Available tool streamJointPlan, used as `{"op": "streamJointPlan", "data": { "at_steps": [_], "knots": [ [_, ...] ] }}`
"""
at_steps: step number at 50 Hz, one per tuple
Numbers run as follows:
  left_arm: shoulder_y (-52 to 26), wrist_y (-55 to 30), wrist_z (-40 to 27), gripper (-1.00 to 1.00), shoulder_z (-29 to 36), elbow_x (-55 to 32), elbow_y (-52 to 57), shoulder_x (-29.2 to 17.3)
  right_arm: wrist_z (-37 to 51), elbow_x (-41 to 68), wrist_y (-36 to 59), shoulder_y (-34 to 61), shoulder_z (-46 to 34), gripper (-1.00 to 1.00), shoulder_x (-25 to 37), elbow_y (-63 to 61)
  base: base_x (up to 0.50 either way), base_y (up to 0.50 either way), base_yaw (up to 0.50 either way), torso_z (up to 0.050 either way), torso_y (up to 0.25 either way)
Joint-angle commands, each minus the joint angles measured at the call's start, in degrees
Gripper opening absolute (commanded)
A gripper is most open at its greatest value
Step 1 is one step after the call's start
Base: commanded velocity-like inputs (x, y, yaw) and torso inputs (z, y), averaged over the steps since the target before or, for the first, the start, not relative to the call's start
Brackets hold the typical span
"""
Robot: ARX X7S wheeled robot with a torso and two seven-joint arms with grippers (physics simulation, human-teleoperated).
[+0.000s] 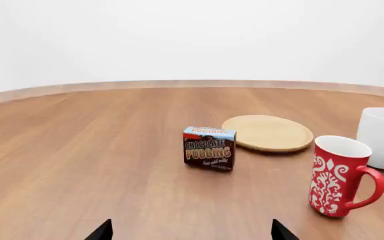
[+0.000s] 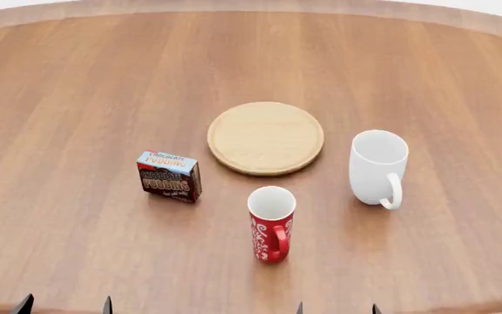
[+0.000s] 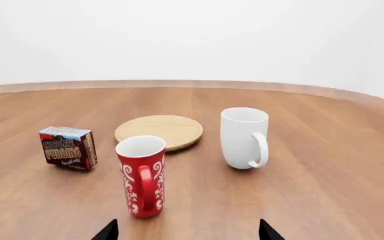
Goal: Put the chocolate pudding to the left of the plate.
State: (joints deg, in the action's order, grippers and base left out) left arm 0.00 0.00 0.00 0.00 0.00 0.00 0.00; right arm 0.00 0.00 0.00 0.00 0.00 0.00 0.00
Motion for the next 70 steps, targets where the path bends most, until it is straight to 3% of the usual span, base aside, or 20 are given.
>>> {"op": "streamJointPlan", "data": {
  "at_steps": [1,27,70],
  "knots": [
    [0.0,0.0,-0.6,1.0,0.6,-0.6,0.0,-0.6,0.7,0.5,0.0,0.0,-0.7,1.0,0.5,0.0,0.0,0.0,0.0,0.0,0.0],
    [-0.5,0.2,-4.9,1.0,4.1,-3.8,-0.8,-3.8,7.5,0.5,0.4,0.5,-5.7,1.0,3.6,0.4,0.0,0.0,0.0,0.0,0.0],
    [-0.6,0.7,-7.4,1.0,8.1,-6.2,-1.2,-6.4,9.6,3.5,-0.3,0.8,-9.6,1.0,6.4,1.0,0.0,0.22,0.0,0.0,0.0]
  ]
}}
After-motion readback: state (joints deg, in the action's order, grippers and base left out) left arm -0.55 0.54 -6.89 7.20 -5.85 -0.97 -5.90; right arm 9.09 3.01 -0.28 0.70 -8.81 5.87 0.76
